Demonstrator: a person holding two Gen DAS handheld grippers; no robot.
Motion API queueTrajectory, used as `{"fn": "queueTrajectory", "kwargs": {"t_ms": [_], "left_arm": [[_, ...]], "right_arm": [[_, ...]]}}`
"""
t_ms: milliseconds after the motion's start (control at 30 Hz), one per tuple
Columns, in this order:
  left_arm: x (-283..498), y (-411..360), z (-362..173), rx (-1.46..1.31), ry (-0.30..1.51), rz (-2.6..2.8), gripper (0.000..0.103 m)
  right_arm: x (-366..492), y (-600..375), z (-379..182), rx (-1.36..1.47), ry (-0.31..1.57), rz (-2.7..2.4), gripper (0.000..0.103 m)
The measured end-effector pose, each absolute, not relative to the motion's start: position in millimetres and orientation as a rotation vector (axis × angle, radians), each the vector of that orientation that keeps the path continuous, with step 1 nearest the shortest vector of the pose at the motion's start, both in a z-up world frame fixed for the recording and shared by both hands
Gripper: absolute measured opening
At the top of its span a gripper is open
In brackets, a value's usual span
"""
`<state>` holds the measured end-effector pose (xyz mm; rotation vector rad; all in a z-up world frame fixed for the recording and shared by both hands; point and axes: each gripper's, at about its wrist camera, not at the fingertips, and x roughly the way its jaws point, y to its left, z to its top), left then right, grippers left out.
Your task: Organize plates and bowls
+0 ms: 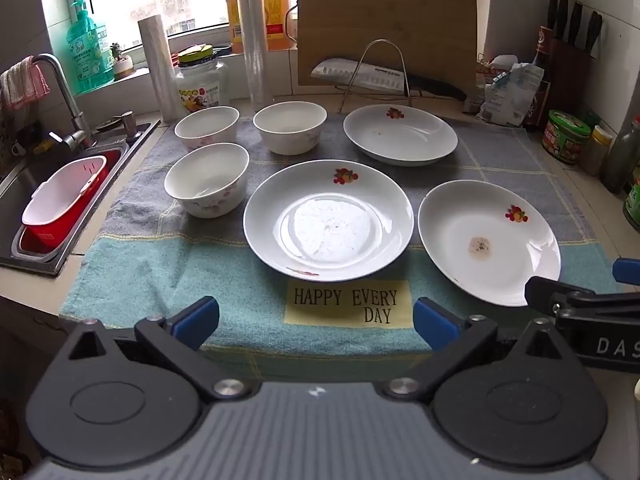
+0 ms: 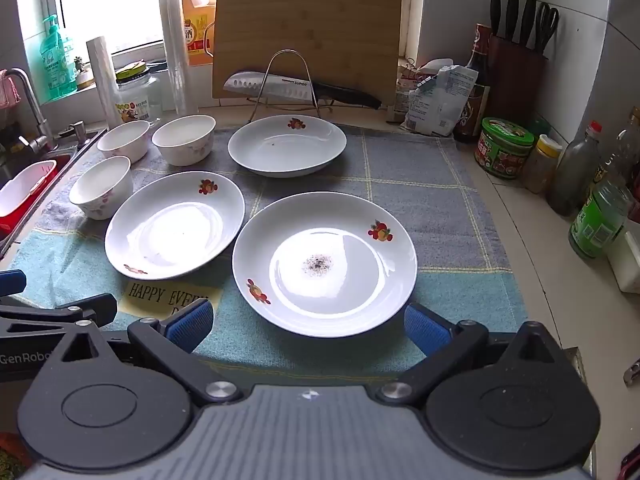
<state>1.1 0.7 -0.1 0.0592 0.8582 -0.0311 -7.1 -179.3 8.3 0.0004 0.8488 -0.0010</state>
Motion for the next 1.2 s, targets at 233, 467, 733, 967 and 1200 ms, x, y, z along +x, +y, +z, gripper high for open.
{"fn": "queueTrajectory", "kwargs": {"t_ms": [233, 467, 733, 967, 1200], "left_arm": [[-2.2, 2.8, 4.5, 0.064, 0.834, -0.029, 0.102], [0.5, 1.5, 8.5, 0.061, 0.833, -0.021, 0.102], [0.7, 2.0, 9.1, 0.059, 0.830, -0.018, 0.102], [2.4, 2.4, 7.9, 0.059, 0.834, -0.014, 0.102], [2.1, 3.2, 6.3, 0.056, 0.837, -0.010, 0.102]], "right_arm": [[-9.0, -177.4, 11.0, 0.005, 0.839, -0.003, 0.103], [-9.0, -176.7, 14.0, -0.009, 0.823, -0.004, 0.103], [-7.0, -176.3, 15.9, -0.011, 0.821, -0.005, 0.103], [-6.2, -174.9, 14.6, -0.013, 0.820, -0.006, 0.103], [-5.8, -173.0, 13.6, -0.017, 0.821, -0.002, 0.103]]}}
